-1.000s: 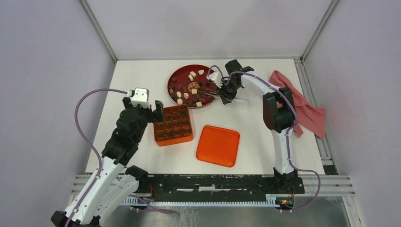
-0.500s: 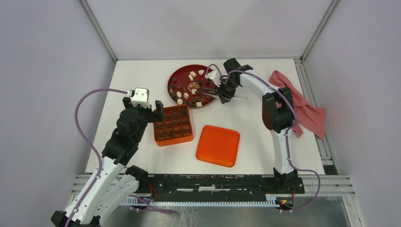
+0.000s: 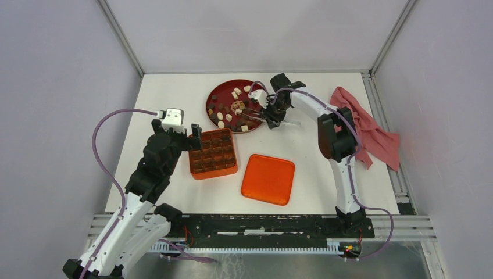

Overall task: Pack the chocolate
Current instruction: Pick up the fake chocolate from the plate.

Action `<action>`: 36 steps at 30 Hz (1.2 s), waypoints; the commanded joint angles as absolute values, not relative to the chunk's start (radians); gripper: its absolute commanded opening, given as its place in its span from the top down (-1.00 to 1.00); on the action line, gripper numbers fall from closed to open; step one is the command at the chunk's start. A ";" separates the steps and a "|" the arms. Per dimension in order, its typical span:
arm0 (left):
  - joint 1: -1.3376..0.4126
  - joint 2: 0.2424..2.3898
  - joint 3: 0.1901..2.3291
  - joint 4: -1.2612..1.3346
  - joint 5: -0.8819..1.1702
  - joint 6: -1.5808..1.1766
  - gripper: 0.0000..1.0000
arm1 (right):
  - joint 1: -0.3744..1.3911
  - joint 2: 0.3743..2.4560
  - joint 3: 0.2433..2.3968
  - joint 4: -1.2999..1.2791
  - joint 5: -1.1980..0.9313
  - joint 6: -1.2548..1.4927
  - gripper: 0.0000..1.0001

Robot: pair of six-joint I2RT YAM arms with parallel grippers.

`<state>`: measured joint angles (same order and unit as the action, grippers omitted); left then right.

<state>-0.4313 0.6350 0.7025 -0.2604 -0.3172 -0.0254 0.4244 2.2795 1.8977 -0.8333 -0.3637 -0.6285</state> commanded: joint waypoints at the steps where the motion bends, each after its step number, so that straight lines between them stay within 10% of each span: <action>1: -0.425 0.635 0.732 -0.250 -0.309 -0.049 -0.99 | 0.448 2.287 1.963 -0.817 -0.359 -0.612 0.08; 14: -0.426 0.634 0.732 -0.250 -0.308 -0.049 -0.99 | 0.464 2.292 1.973 -0.795 -0.349 -0.583 0.19; 21: -0.425 0.629 0.733 -0.252 -0.310 -0.048 -0.99 | 0.462 2.248 1.950 -0.776 -0.358 -0.575 1.00; 36: -0.425 0.617 0.730 -0.248 -0.314 -0.049 -0.99 | 0.449 2.109 1.888 -0.737 -0.446 -0.546 1.00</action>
<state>-0.4313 0.6292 0.7025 -0.2604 -0.3126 -0.0254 0.4530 2.1971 1.8915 -0.7780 -0.3897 -0.5621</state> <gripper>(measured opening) 0.994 0.410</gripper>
